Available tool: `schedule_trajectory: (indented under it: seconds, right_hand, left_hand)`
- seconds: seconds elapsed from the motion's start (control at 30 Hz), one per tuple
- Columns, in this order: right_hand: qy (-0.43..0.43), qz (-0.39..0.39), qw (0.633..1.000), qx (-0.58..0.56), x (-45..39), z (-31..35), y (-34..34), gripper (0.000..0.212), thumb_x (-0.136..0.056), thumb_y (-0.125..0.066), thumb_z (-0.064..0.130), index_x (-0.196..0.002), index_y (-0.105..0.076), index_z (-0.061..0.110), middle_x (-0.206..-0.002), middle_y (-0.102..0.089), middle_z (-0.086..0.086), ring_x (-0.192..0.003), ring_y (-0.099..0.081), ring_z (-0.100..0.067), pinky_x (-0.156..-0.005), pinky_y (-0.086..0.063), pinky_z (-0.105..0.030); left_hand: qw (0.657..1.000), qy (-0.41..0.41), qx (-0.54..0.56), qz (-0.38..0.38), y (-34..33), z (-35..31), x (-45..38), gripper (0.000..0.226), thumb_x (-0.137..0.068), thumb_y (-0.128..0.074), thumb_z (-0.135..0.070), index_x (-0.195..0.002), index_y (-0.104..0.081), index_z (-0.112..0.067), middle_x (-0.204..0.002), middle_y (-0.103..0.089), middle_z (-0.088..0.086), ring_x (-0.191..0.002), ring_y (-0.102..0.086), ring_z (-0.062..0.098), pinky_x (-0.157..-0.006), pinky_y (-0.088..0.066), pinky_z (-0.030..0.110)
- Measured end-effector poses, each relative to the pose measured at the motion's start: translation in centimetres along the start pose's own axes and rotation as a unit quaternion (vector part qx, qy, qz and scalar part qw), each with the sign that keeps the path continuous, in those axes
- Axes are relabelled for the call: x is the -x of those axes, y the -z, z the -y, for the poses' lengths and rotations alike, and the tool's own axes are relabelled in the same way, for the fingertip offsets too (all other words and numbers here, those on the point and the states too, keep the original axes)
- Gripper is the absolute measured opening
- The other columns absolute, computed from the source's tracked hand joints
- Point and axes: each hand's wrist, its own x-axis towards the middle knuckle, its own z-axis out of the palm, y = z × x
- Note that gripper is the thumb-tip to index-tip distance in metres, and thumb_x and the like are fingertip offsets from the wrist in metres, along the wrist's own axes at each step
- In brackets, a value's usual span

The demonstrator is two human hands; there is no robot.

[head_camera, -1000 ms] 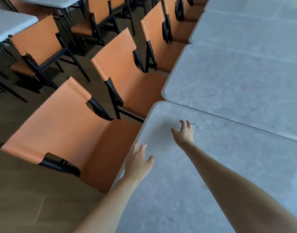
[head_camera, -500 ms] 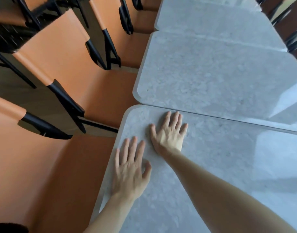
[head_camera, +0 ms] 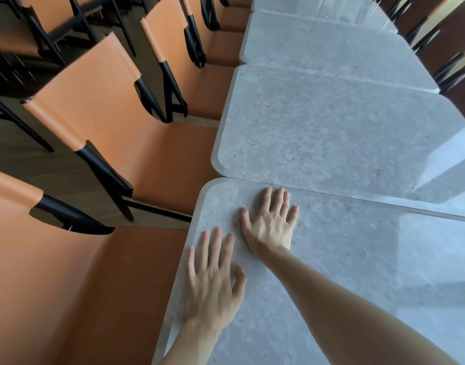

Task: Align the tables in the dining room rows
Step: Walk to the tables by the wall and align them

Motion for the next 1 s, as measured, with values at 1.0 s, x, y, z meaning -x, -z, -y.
schedule_trajectory:
  seconds: [1.0]
  right_hand:
    - [0.102, 0.212, 0.962, -0.136, 8.0, 7.4, 13.6, 0.056, -0.102, -0.041, 0.042, -0.15, -0.042, 0.012, -0.153, -0.045, -0.01, -0.142, -0.041, -0.027, -0.123, -0.018, -0.051]
  left_hand:
    - [0.903, 0.096, 0.381, 0.173, 15.1, 5.9, 1.4, 0.045, -0.104, -0.05, -0.035, -0.149, -0.045, -0.028, -0.156, -0.04, -0.008, -0.145, -0.037, 0.013, -0.108, -0.033, 0.028]
